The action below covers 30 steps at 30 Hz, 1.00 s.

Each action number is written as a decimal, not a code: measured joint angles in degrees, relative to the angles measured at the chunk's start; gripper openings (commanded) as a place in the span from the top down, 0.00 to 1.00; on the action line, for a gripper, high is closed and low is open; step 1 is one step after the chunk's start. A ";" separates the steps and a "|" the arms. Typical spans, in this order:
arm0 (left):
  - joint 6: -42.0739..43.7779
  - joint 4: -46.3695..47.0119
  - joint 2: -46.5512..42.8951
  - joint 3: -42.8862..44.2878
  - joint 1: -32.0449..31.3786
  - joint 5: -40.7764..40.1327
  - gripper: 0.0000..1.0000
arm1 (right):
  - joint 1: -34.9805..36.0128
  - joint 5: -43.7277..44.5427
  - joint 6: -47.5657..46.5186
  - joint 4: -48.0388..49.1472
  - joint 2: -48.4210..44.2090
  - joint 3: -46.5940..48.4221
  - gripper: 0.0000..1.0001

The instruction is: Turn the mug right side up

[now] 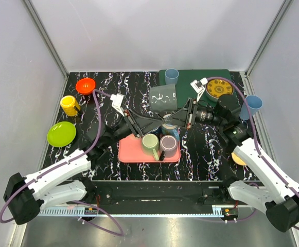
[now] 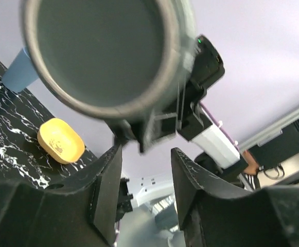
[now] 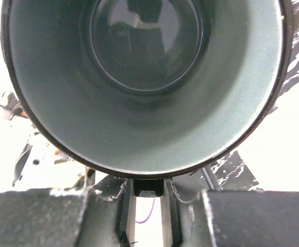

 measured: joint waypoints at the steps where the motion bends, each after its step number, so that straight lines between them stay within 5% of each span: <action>1: 0.42 -0.72 -0.76 -0.17 -0.11 0.81 0.46 | -0.11 1.79 -1.44 -2.43 -0.57 0.72 1.00; 9: 2.43 -11.08 -7.10 -0.24 5.01 0.04 0.31 | -0.50 21.24 -12.28 -25.90 -2.03 8.39 1.00; 15: 6.43 -39.78 -16.37 3.87 6.56 -20.61 0.31 | -0.92 54.82 -18.18 -42.93 0.52 13.79 1.00; 18: 7.34 -52.06 -17.29 7.32 6.56 -30.84 0.31 | -2.54 63.56 -18.25 -46.93 4.31 12.33 1.00; 30: 9.64 -66.45 -15.32 7.21 6.73 -40.15 0.25 | -14.29 67.63 -13.99 -47.08 25.55 6.08 1.00</action>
